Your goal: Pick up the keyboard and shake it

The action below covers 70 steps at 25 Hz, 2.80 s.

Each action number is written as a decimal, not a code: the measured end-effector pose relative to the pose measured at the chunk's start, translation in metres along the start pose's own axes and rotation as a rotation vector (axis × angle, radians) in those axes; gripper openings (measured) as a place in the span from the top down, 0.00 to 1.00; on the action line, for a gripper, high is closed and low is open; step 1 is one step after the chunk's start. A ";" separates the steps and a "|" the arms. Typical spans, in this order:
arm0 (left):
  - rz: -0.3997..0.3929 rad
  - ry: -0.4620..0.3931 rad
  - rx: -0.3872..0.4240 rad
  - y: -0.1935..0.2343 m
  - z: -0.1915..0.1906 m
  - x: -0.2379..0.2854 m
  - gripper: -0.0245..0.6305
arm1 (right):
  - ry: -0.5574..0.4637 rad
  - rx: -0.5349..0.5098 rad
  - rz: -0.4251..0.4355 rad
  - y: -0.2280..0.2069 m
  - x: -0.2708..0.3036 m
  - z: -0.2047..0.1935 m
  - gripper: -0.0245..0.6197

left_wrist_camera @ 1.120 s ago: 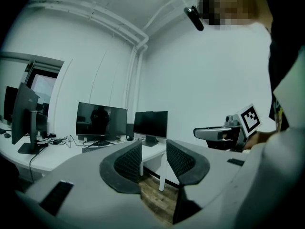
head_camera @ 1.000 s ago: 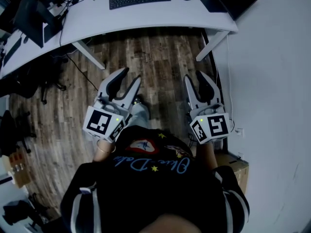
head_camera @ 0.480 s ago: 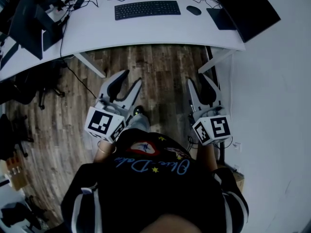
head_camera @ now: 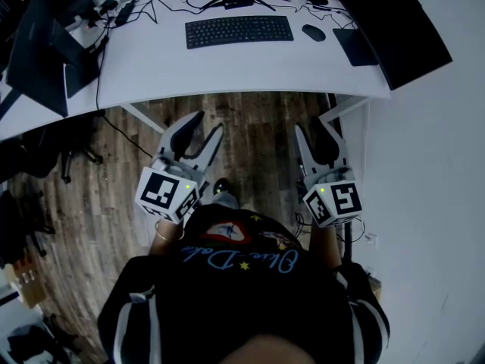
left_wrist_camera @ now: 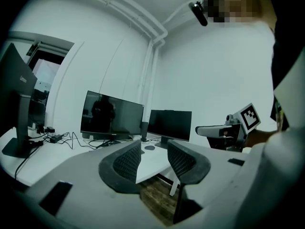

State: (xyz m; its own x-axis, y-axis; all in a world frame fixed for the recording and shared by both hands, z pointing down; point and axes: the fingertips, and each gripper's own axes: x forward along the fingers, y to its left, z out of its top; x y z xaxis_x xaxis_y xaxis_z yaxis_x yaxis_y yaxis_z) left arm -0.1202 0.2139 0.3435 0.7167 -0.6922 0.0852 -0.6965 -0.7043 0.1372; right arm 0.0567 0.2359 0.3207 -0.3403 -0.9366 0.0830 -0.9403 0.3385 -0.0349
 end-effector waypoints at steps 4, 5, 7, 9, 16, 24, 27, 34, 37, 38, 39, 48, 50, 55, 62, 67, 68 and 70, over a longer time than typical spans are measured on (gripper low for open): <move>-0.011 -0.011 -0.007 0.028 0.004 0.012 0.73 | -0.001 -0.002 -0.011 0.001 0.028 0.003 0.76; -0.015 -0.013 -0.007 0.034 0.005 0.015 0.73 | -0.002 -0.003 -0.014 0.002 0.034 0.003 0.76; -0.023 -0.013 -0.008 0.046 0.006 0.019 0.73 | 0.001 -0.001 -0.020 0.003 0.046 0.004 0.76; -0.025 -0.019 -0.011 0.057 0.008 0.023 0.73 | 0.006 0.002 -0.025 0.004 0.056 0.005 0.76; -0.039 -0.012 -0.027 0.081 0.002 0.038 0.73 | 0.034 0.009 -0.052 -0.003 0.075 -0.001 0.76; 0.003 0.011 -0.043 0.100 -0.002 0.054 0.73 | 0.030 0.031 -0.018 -0.024 0.106 -0.004 0.75; 0.038 0.018 -0.035 0.112 0.000 0.061 0.73 | 0.021 0.035 0.021 -0.029 0.126 -0.002 0.75; 0.105 0.023 -0.014 0.145 0.001 0.094 0.73 | 0.022 0.041 0.097 -0.052 0.180 -0.002 0.75; 0.129 0.036 -0.026 0.156 -0.001 0.114 0.72 | 0.023 0.045 0.123 -0.067 0.201 -0.002 0.75; 0.137 0.039 -0.031 0.159 -0.001 0.120 0.72 | 0.023 0.044 0.132 -0.073 0.208 -0.001 0.75; 0.145 0.041 -0.034 0.162 -0.001 0.125 0.72 | 0.024 0.040 0.142 -0.078 0.215 -0.001 0.75; 0.258 0.072 -0.054 0.196 -0.005 0.166 0.72 | 0.052 0.044 0.247 -0.112 0.277 -0.008 0.73; 0.282 0.079 -0.059 0.204 -0.009 0.175 0.72 | 0.062 0.038 0.268 -0.119 0.287 -0.011 0.72; 0.333 0.104 -0.080 0.225 -0.014 0.192 0.72 | 0.073 0.065 0.301 -0.141 0.311 -0.013 0.72; 0.404 0.112 -0.082 0.261 -0.027 0.218 0.71 | 0.081 0.146 0.394 -0.161 0.339 -0.017 0.72; 0.423 0.195 -0.112 0.281 -0.050 0.233 0.69 | 0.100 0.144 0.414 -0.180 0.356 -0.025 0.72; 0.423 0.209 -0.117 0.285 -0.055 0.235 0.69 | 0.105 0.149 0.420 -0.183 0.359 -0.027 0.72; 0.425 0.223 -0.138 0.297 -0.062 0.240 0.68 | 0.113 0.154 0.424 -0.187 0.365 -0.029 0.72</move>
State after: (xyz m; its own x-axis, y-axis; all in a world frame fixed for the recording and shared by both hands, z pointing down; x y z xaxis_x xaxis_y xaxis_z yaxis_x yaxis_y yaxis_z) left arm -0.1526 -0.1513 0.4661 0.3705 -0.8525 0.3687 -0.9285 -0.3291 0.1721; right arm 0.1081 -0.1666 0.3867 -0.7009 -0.6998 0.1376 -0.7094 0.6642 -0.2358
